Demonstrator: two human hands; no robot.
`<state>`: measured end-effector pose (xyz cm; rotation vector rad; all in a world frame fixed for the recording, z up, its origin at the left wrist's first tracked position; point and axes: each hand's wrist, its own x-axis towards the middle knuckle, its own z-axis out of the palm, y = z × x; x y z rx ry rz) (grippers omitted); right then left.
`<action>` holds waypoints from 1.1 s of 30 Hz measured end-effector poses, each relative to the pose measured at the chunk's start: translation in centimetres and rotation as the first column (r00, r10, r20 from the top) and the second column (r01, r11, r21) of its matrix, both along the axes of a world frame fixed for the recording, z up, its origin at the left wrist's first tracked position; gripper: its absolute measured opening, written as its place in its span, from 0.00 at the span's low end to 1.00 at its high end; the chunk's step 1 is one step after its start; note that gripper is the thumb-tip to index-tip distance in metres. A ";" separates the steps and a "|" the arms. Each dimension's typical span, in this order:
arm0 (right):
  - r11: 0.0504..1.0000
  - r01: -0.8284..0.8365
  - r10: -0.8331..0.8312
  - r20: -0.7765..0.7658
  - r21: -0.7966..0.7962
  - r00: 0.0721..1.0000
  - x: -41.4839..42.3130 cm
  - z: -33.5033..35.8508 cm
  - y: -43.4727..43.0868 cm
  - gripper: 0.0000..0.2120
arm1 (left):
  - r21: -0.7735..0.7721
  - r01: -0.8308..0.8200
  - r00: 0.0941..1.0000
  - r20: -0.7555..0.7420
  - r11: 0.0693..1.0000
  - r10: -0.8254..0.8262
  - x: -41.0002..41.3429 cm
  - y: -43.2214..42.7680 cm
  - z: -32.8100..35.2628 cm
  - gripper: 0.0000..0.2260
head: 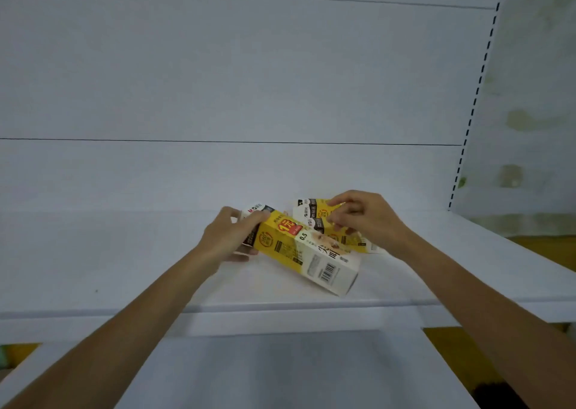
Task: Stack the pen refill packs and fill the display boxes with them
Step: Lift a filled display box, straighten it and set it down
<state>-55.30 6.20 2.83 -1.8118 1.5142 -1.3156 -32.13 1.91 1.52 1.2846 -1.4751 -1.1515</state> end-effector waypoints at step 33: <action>0.941 0.088 -0.026 -0.188 0.327 0.982 -12.7 -1.1 -1.4 0.20 | -0.209 0.317 0.639 0.768 0.925 -0.045 -8.0 -0.7 -3.8 0.25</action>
